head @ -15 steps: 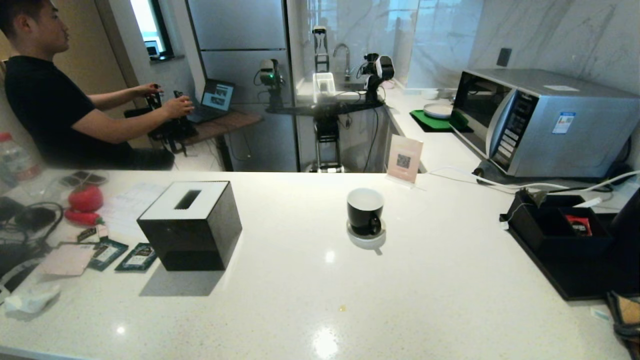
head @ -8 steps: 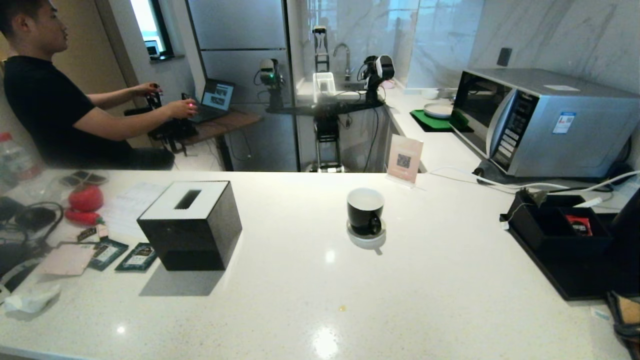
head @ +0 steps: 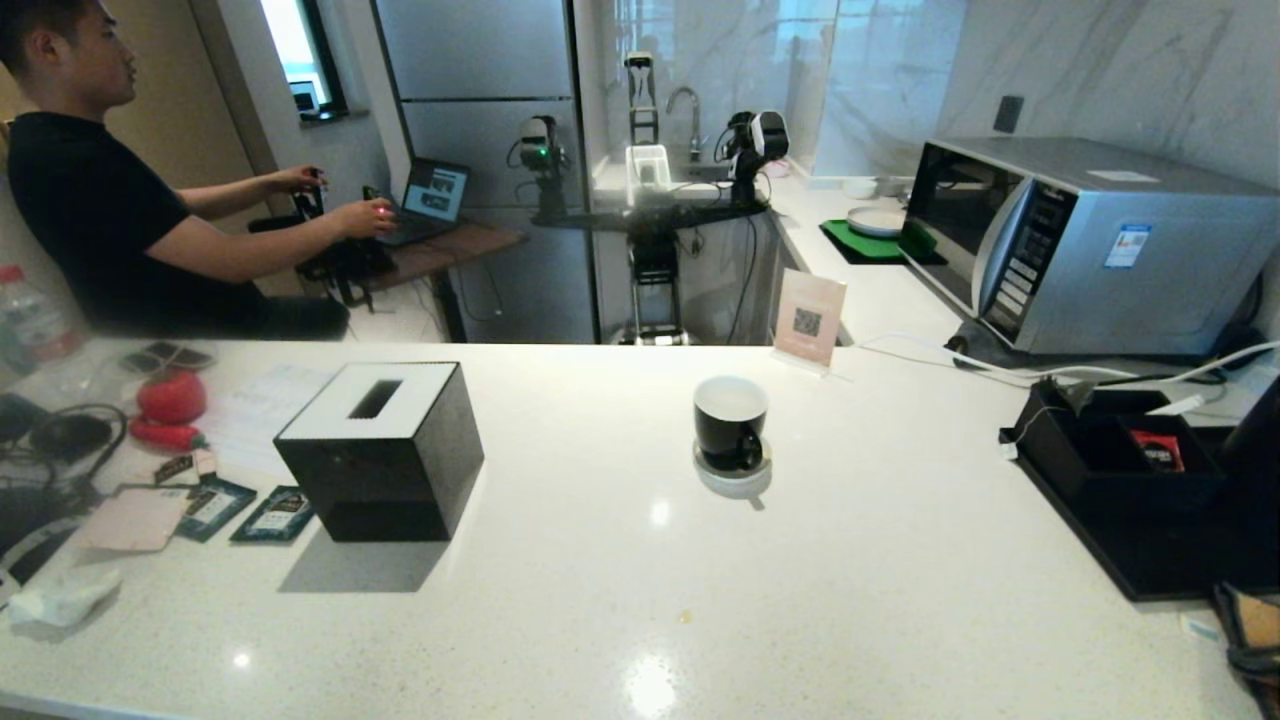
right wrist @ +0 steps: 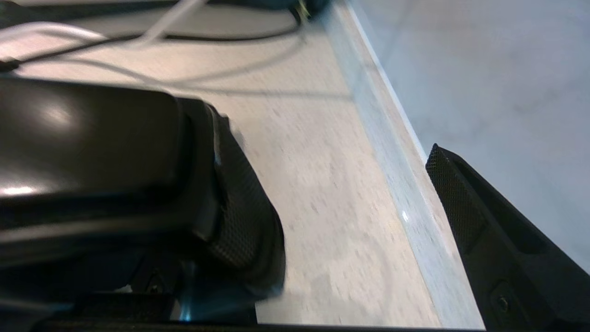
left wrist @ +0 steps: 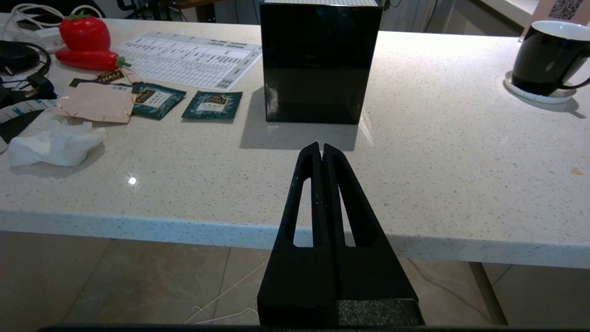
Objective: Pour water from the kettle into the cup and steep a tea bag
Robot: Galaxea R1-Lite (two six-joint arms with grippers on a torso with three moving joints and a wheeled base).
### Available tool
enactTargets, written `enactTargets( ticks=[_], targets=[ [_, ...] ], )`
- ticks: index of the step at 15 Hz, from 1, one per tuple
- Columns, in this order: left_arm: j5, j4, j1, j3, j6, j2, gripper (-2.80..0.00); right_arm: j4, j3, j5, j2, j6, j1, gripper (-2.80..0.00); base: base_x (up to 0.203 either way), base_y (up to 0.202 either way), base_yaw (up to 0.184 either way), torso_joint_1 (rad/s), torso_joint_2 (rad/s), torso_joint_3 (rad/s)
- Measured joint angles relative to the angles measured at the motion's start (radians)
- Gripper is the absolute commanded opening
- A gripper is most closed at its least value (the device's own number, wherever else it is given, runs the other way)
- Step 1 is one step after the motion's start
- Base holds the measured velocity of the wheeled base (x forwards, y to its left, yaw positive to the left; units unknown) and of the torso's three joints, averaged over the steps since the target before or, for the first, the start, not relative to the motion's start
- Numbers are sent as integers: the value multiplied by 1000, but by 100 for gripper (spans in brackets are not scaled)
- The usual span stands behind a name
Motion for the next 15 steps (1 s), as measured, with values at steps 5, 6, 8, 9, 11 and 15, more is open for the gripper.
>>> enactTargets(
  ticks=[5, 6, 8, 9, 11, 15],
  targets=[
    [0, 0, 0, 0, 0, 0, -280, -32, -7, 34, 28, 39, 14, 0, 0, 0, 0, 0, 0, 0],
    [0, 0, 0, 0, 0, 0, -280, -40, -8, 34, 30, 48, 16, 0, 0, 0, 0, 0, 0, 0],
    [0, 0, 0, 0, -1, 0, -280, -60, -8, 36, 33, 71, 16, 0, 0, 0, 0, 0, 0, 0],
    [0, 0, 0, 0, 0, 0, -280, -77, -8, 36, 32, 83, 17, 0, 0, 0, 0, 0, 0, 0],
    [0, 0, 0, 0, 0, 0, -280, -93, -8, 36, 29, 98, 17, 0, 0, 0, 0, 0, 0, 0],
    [0, 0, 0, 0, 0, 0, -280, -116, -9, 37, 27, 116, 18, -280, 0, 0, 0, 0, 0, 0]
  ],
)
